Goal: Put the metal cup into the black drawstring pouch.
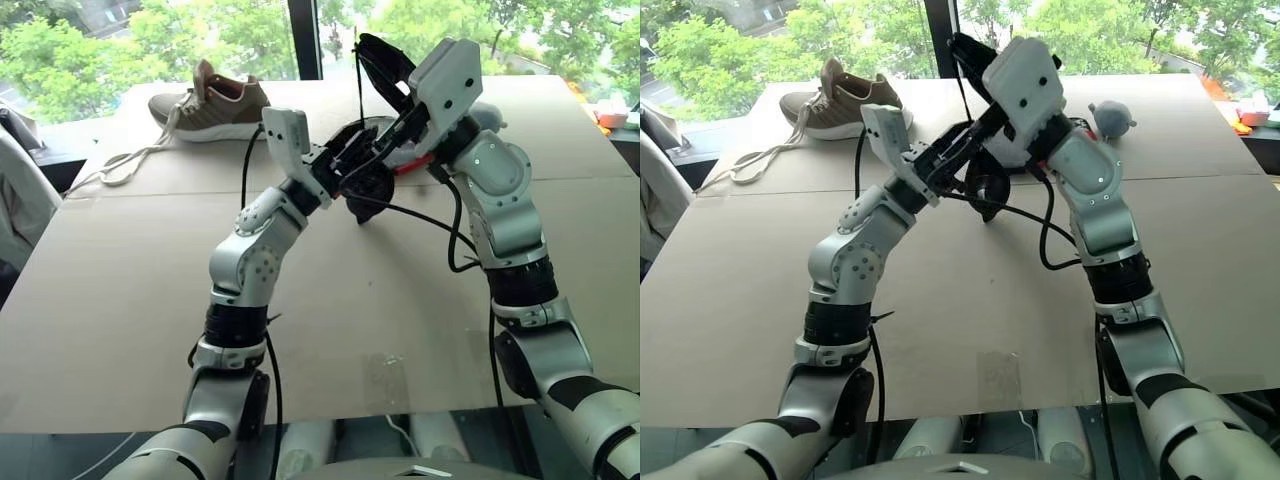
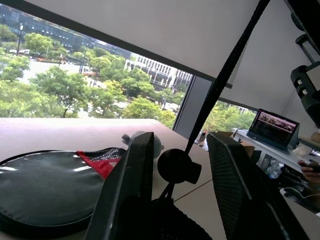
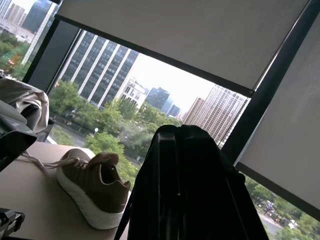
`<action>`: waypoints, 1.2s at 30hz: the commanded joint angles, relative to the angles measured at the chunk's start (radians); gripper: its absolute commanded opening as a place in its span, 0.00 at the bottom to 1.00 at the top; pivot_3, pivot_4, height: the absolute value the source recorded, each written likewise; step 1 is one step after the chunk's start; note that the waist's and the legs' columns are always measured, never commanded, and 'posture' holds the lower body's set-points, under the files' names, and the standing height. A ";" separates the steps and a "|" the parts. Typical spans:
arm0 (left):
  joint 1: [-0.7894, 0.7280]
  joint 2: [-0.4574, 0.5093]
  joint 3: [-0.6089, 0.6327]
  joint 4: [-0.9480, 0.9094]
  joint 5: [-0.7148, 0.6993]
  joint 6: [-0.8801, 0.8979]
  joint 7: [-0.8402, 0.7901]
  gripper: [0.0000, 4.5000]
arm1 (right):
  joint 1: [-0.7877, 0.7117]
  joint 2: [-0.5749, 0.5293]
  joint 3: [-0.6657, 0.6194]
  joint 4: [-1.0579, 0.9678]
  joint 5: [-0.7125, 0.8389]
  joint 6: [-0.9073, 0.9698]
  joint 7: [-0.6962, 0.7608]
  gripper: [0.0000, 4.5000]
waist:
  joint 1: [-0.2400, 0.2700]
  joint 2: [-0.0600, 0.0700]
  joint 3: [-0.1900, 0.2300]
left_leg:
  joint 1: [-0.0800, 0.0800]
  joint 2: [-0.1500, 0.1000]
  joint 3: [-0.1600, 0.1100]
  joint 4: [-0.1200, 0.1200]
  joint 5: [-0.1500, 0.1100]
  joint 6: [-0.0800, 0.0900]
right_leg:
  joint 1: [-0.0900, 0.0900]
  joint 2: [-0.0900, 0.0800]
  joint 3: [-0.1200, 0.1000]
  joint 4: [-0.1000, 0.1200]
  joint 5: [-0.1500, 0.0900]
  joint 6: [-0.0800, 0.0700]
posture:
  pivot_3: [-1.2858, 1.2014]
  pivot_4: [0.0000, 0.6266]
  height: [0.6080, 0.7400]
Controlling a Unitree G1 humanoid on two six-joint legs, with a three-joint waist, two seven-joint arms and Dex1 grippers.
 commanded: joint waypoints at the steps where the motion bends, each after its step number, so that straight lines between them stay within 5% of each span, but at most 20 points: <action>1: -0.010 0.005 -0.018 -0.019 0.040 -0.024 -0.020 0.80 | -0.016 0.009 -0.010 -0.050 0.015 -0.004 -0.003 0.00 | 0.000 0.000 0.000 | 0.000 0.000 0.000 0.000 0.000 0.000 | 0.000 0.000 0.000 0.000 0.000 0.000 | 0.52 0.24 0.97; 2: -0.010 0.000 -0.017 -0.021 0.042 -0.027 -0.023 0.90 | -0.016 0.010 -0.010 -0.052 0.016 -0.003 -0.002 0.00 | 0.000 0.000 0.000 | 0.000 0.000 0.000 0.000 0.000 0.000 | 0.000 0.000 0.000 0.000 0.000 0.000 | 0.52 0.24 0.97; 11: -0.023 -0.032 0.020 -0.024 0.028 -0.046 -0.034 0.90 | -0.013 0.009 -0.010 -0.055 0.015 -0.004 0.002 0.00 | 0.000 0.000 0.000 | 0.000 0.000 0.000 0.000 0.000 0.000 | 0.000 0.000 0.000 0.000 0.000 0.000 | 0.52 0.24 0.97; 17: -0.001 -0.039 0.009 -0.029 0.031 -0.044 -0.064 0.62 | -0.015 0.006 -0.010 -0.057 0.012 -0.002 0.001 0.00 | 0.000 0.000 0.000 | 0.000 0.000 0.000 0.001 0.000 0.000 | 0.000 0.000 0.000 0.000 0.000 0.000 | 0.52 0.24 0.97; 23: 0.004 -0.034 -0.001 -0.021 0.053 -0.036 -0.069 0.04 | -0.016 0.005 -0.012 -0.060 0.012 -0.001 -0.001 0.00 | 0.000 0.000 0.000 | 0.000 0.000 0.000 0.001 0.000 0.000 | 0.000 0.000 0.000 0.000 0.000 0.000 | 0.52 0.24 0.97; 36: 0.046 0.003 -0.048 -0.015 0.135 -0.048 -0.092 0.04 | -0.069 0.015 -0.063 -0.041 0.025 0.002 -0.059 0.00 | -0.001 0.000 0.000 | 0.000 0.000 0.000 0.001 0.000 0.000 | 0.000 0.000 0.000 0.001 0.000 0.000 | 0.52 0.24 0.97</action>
